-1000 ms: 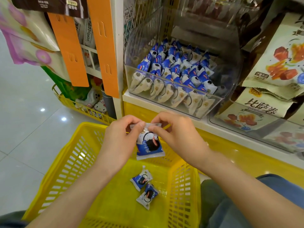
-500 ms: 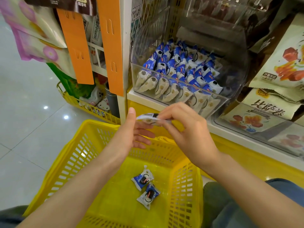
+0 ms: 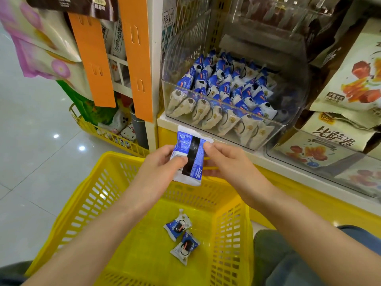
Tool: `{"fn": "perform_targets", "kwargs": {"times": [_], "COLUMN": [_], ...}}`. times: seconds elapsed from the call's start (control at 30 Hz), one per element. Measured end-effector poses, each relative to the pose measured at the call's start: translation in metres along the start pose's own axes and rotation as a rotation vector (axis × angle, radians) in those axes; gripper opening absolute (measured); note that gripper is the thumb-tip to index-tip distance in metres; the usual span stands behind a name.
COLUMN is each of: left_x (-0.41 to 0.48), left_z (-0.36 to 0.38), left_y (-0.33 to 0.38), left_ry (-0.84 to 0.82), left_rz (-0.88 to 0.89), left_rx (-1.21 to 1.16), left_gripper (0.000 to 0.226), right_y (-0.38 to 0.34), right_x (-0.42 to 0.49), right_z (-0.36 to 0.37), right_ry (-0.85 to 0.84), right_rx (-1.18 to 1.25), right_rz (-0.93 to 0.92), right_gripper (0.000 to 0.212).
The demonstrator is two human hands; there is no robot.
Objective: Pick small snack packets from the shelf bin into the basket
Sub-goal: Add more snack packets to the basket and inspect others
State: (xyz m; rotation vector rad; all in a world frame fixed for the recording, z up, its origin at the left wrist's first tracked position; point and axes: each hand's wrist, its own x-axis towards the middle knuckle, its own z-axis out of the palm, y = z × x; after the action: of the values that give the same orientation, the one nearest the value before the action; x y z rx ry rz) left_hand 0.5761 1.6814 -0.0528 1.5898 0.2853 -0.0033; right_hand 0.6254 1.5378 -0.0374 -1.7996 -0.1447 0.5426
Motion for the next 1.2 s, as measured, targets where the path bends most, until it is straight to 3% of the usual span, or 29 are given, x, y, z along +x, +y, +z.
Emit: {"fn": "perform_targets", "kwargs": {"times": [0.13,0.27,0.4,0.57,0.77,0.83,1.0,1.2], "left_x": [-0.001,-0.004,-0.003,-0.002,0.001,0.002,0.004,0.008], "left_z": [0.001,0.002,0.001,-0.001,0.0,0.001,0.002,-0.003], "left_y": [-0.007,-0.01,-0.012,-0.014,-0.014,-0.014,-0.011,-0.014], "left_ry": [0.077,0.15,0.156,0.109,0.159,0.201,0.208,0.176], "left_rz": [0.173,0.36,0.345,0.338,0.342,0.362,0.405,0.429], "left_rx": [0.208,0.514,0.558,0.551,0.598,0.636,0.63,0.603], "left_gripper": [0.027,0.032,0.03,0.018,0.009,0.011,0.009,0.008], "right_y": [-0.002,0.004,0.005,0.003,0.005,0.007,0.009,0.009], "right_x": [-0.001,-0.002,-0.007,-0.012,-0.015,-0.014,-0.006,0.0], "right_z": [0.005,0.009,0.01,0.007,0.014,0.017,0.024,0.019], "right_ry": [0.008,0.095,0.096,0.105,0.19,0.186,0.007,0.006], "right_rx": [0.134,-0.126,-0.435,-0.689,-0.847,-0.759,-0.242,-0.253], "right_rz": [0.013,-0.1,-0.257,-0.444,-0.486,-0.455,-0.214,-0.193], "right_gripper": [0.019,0.015,0.024,0.021,0.018,0.017,0.019,0.024]}}
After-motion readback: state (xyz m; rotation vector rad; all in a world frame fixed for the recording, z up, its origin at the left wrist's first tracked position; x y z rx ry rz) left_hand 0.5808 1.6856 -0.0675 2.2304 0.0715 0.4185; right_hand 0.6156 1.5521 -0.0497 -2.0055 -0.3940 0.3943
